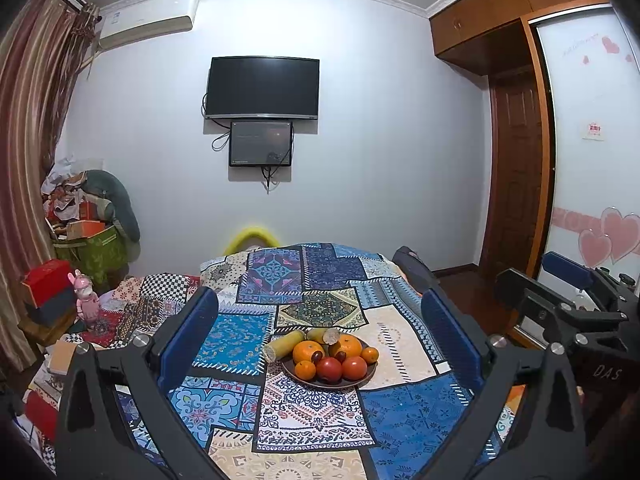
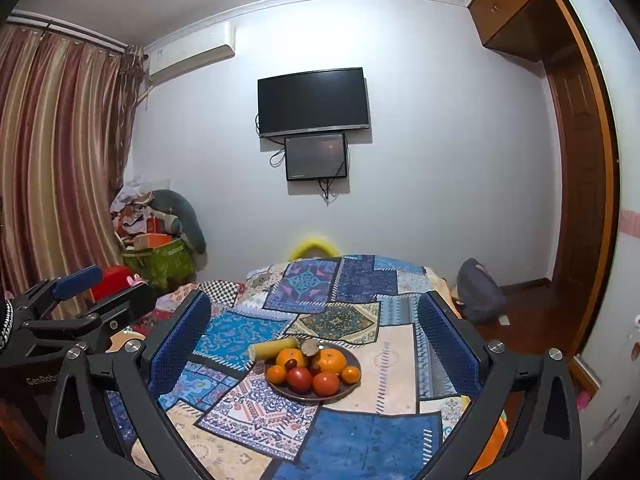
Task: Organize fruits
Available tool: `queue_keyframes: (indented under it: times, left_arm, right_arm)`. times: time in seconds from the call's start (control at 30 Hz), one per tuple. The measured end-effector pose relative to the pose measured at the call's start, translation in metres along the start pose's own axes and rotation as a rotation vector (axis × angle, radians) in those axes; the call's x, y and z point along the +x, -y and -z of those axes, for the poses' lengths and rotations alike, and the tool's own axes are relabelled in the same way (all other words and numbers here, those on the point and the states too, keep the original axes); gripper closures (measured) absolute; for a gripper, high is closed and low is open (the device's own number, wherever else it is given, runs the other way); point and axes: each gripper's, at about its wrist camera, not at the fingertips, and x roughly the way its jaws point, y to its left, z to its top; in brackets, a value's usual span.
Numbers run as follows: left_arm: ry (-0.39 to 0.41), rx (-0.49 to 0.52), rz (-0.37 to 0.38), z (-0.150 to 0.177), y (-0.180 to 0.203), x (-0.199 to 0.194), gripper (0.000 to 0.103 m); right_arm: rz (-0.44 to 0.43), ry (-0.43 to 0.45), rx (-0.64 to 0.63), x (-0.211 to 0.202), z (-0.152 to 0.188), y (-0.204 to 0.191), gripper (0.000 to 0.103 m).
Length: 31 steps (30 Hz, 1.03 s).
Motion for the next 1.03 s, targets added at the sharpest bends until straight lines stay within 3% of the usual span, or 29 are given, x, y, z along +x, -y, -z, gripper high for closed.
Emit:
queue_keyframes:
  times: [1.03]
  left_arm:
    - [-0.034,-0.029,0.032,0.003,-0.007,0.012,0.000]
  right_arm:
    - [0.008,-0.012,0.008,0.004,0.000,-0.002,0.000]
